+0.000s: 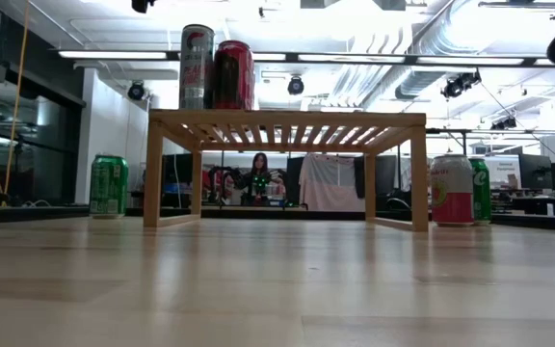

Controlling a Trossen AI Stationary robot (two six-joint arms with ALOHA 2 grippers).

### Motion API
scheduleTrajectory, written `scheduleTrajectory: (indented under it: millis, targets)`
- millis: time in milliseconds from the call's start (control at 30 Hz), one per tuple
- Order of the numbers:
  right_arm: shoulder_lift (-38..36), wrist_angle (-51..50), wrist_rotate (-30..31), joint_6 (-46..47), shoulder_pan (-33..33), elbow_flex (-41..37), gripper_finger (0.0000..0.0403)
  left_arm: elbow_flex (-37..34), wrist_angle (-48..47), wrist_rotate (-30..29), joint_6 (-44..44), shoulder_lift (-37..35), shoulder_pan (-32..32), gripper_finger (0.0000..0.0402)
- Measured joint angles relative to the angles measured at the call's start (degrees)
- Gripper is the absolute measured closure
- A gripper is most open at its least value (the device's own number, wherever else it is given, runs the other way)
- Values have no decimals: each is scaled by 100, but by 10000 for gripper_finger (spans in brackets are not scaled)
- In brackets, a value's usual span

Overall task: Place canned beverage on shelf
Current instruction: Put the red-white soda can on the shelf aligned with the other red-white soda cans

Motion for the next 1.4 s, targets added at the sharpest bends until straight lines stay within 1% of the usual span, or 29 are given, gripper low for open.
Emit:
scheduleTrajectory:
  millis: [167, 233, 400, 500, 567, 633, 733, 800, 867, 967, 1067, 1133, 1167, 1267, 1400]
  targets:
    - [14, 210, 432, -81, -8, -15, 86, 0, 0, -35, 0, 0, 0, 16]
    - [16, 332, 519, -113, -15, -27, 86, 0, 2, -42, 2, 26, 0, 16]
    - [16, 654, 551, 374, -82, -100, 87, 0, 4, -48, 2, 49, 0, 16]
    - [16, 825, 568, 592, -153, -102, 99, 0, -24, -45, 2, 68, 0, 16]
    - [23, 890, 560, 677, -212, -69, 117, 0, 5, -42, 0, 62, 0, 16]
    - [4, 790, 538, 727, -265, 60, 123, 0, 29, 83, -29, 63, -4, 16]
    - [-88, 486, 575, 626, -362, 438, 123, 0, 372, 485, -30, 61, -29, 16]
    - [-300, 270, 835, 490, -436, 870, 123, 0, 568, 575, 83, 71, -87, 16]
    - [-472, 29, 1219, 355, -552, 1279, 123, 5, 646, 550, 305, 112, -150, 16]
    - [-820, -281, 2142, 223, -880, 1839, 123, 212, 453, 460, 831, 264, -177, 16]
    - [-1117, 74, 2984, 5, -1387, 2231, 123, 501, 306, 450, 1490, 533, -177, 16]
    - [-1262, 388, 3358, -424, -1736, 2329, 123, 660, 285, 462, 1951, 760, -172, 16]
    - [-1300, 746, 3487, -717, -1917, 2360, 123, 732, 280, 516, 2163, 875, -157, 16]
    - [-1344, 1868, 3562, -1661, -2445, 2414, 123, 928, 299, 776, 2481, 1218, -54, 16]
    - [-1281, 3200, 3338, -2738, -3014, 2414, 123, 1139, 308, 1115, 2235, 1630, 73, 16]
